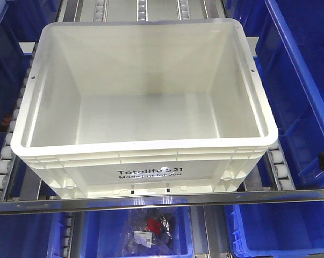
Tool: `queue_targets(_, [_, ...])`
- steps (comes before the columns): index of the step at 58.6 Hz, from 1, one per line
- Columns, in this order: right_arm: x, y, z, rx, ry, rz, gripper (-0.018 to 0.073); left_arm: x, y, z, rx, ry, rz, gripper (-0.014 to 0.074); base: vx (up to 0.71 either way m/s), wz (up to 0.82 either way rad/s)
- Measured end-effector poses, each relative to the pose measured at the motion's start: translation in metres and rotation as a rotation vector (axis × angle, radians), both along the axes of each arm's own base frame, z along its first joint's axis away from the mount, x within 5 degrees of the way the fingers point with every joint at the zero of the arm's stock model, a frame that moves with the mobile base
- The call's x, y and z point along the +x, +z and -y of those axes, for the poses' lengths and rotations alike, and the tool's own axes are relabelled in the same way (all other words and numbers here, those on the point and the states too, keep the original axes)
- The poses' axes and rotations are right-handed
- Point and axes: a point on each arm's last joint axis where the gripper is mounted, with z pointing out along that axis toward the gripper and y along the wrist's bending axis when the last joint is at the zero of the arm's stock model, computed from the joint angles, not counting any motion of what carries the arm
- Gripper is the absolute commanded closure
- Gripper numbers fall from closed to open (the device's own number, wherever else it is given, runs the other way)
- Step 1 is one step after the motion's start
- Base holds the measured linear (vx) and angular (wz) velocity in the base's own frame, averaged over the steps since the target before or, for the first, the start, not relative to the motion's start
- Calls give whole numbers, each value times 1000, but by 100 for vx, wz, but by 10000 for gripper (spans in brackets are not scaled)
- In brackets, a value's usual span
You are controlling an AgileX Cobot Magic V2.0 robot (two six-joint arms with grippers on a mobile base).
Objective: Place moving items into box and shelve
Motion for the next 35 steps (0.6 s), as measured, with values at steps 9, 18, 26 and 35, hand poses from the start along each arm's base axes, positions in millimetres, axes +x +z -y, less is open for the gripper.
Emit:
queue_targets(9, [0,0,0,0,0,0,575,0,0,0,0,0,0,546,0,0])
queue_targets(18, [2,-12,7,-26,-38,69,575,0,0,0,0,0,0,546,0,0])
queue_targets(26, [-3,-51,23,-3,-165,189,575,0,0,0,0,0,0,546,0,0])
queue_targets(35, [-16,-95,34,68,-290,315,575,0,0,0,0,0,0,546,0,0])
